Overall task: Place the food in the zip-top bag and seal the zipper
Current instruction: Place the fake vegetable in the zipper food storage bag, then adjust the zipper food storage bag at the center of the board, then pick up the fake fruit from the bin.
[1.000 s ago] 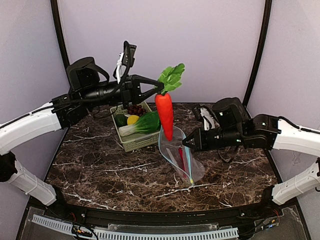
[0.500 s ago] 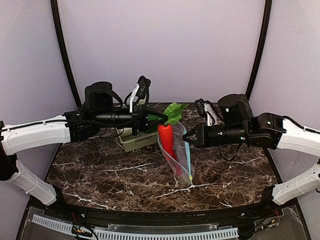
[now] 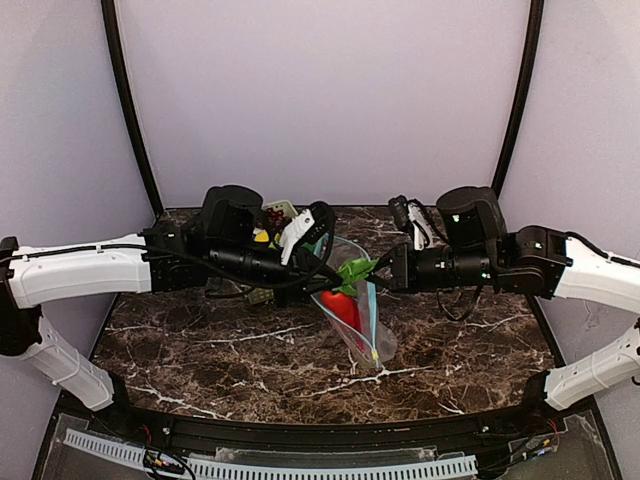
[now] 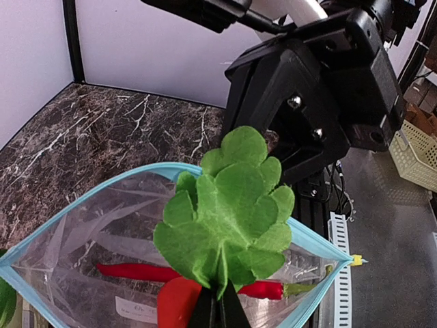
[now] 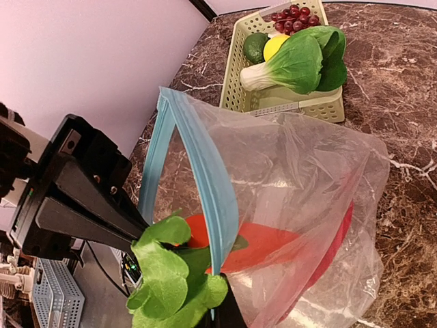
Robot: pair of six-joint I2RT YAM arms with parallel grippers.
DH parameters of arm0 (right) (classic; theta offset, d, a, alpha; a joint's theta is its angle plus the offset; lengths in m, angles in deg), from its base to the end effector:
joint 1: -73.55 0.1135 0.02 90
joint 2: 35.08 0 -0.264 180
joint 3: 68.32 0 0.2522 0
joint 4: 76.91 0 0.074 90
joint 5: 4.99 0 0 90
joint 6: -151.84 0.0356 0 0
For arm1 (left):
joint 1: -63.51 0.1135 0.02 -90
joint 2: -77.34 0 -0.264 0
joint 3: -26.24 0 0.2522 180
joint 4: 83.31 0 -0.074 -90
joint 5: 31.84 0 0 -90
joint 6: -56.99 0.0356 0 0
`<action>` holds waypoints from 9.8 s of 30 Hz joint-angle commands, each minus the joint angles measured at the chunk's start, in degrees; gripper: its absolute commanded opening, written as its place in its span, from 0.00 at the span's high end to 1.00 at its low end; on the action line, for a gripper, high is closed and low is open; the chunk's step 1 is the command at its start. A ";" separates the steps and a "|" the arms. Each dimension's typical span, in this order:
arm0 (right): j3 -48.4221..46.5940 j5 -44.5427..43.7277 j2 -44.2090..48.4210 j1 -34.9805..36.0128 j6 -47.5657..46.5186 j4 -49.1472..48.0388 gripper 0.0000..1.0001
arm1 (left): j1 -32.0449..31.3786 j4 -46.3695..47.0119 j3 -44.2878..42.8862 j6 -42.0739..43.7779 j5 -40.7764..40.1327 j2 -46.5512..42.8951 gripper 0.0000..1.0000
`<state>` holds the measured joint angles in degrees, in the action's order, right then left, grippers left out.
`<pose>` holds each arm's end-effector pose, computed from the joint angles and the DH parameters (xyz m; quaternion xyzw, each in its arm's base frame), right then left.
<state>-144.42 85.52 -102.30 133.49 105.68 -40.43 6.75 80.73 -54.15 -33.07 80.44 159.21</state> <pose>0.1320 0.2287 0.3451 -0.1221 0.8466 0.4099 0.3167 0.1733 -0.2891 0.3363 0.4762 0.6418 -0.4132 0.4366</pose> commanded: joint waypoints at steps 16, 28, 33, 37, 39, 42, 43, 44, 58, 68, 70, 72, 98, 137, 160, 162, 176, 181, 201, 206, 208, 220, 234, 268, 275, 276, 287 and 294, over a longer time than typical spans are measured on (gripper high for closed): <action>-0.64 1.50 -0.53 -0.29 0.33 -2.59 1.00 | -4.92 -12.06 -6.14 6.73 -6.07 6.11 0.98; -0.89 1.78 -0.87 -0.31 0.15 -2.74 1.00 | -5.61 -14.79 -8.64 7.34 -6.46 10.18 0.95; -0.80 1.70 -0.98 -0.32 0.16 -2.68 1.00 | -5.65 -14.52 -9.81 6.61 -5.06 12.16 0.93; -0.56 1.53 -0.73 -0.27 0.23 -2.69 1.00 | -5.76 -13.37 -9.73 5.92 -5.19 12.57 0.93; -0.34 1.36 -0.49 -0.35 0.36 -2.73 1.00 | -5.76 -12.57 -9.48 5.48 -5.41 12.19 0.91; 0.10 1.08 -0.14 -0.28 0.46 -2.70 1.00 | -5.68 -11.42 -9.22 4.86 -4.71 11.76 0.87; 0.13 1.07 -0.09 -0.30 0.46 -2.68 1.00 | -5.70 -11.29 -9.22 4.53 -4.53 11.70 0.83; 0.18 1.07 -0.05 -0.32 0.50 -2.68 1.00 | -5.68 -11.02 -9.22 4.45 -4.29 11.69 0.81; 2.09 -0.33 2.76 -0.35 0.88 -1.65 1.00 | -5.66 -11.37 -6.50 1.28 -8.04 1.71 0.46; 1.98 -0.31 1.75 -0.51 0.60 -1.52 1.00 | -5.70 -12.49 -3.87 -15.09 -16.61 -5.96 0.34; 1.92 -0.33 1.41 -0.47 0.51 -1.55 1.00 | -5.67 -13.09 -3.22 -18.83 -18.42 -7.16 0.36; 1.79 -0.31 1.09 -0.45 0.40 -1.57 1.00 | -5.70 -14.28 -2.90 -22.29 -20.08 -8.10 0.36; 2.33 0.07 1.05 -0.47 -0.01 -2.09 1.00 | -4.55 -4.71 11.28 -42.25 -19.64 -6.96 0.34; 0.92 0.19 4.29 -0.45 0.28 -0.83 1.00 | -4.40 0.35 7.80 -43.06 -15.31 -8.14 0.99; 2.82 -0.33 4.73 -0.46 0.83 -0.08 1.00 | -0.04 -9.71 9.90 -39.46 -15.09 -13.58 0.31; 2.86 -0.34 4.65 -0.47 0.81 -0.04 1.00 | 2.79 -11.85 9.34 -38.35 -12.63 -14.39 0.28; 2.39 -1.71 3.10 -0.49 0.36 -0.05 1.00 | 19.84 -24.59 -0.44 -24.65 -5.43 -6.98 0.14; 2.23 -1.30 3.04 -0.51 0.34 -0.05 1.00 | 24.15 -23.86 -3.36 -21.28 -6.00 -0.16 0.13; 4.86 -1.31 5.90 -0.52 0.86 -0.37 1.00 | 34.96 -18.47 -16.23 -18.25 -3.26 25.20 0.25; 4.61 -1.06 5.09 -0.44 0.61 -0.38 1.00 | 36.27 -19.21 -19.99 -17.02 -3.39 28.52 0.24; 4.56 -0.92 4.62 -0.44 0.56 -0.39 1.00 | 37.10 -20.14 -21.43 -16.43 -3.84 29.83 0.24; 2.84 1.28 1.69 -0.48 -0.18 -0.51 1.00 | 39.72 -20.26 -26.64 -16.63 -1.88 36.54 0.22; 2.84 1.93 0.82 -0.49 0.08 -0.57 1.00 | 40.05 -15.70 -27.76 -20.99 3.61 41.43 0.24; 2.22 2.57 -1.29 -0.49 -0.12 -0.86 1.00 | 39.40 -16.28 -29.31 -19.93 4.28 41.40 0.48; 2.25 2.46 -0.93 -0.51 -0.10 -0.79 1.00 | 39.35 -15.80 -29.01 -18.49 2.15 36.37 0.50; 2.29 2.47 -0.96 -0.46 -0.07 -0.82 1.00 | 39.33 -15.72 -28.67 -18.40 1.80 35.21 0.50; 2.06 2.30 -0.76 -0.46 -0.09 -0.84 1.00 | 39.35 -11.98 -19.16 -18.51 -1.20 21.75 0.52; 2.12 2.13 -0.54 -0.49 -0.13 -0.87 1.00 | 39.23 -9.23 -9.09 -20.33 0.69 10.27 0.52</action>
<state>-140.69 88.08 -103.64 133.41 106.05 -40.01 46.25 70.00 -67.84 -52.50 80.14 175.58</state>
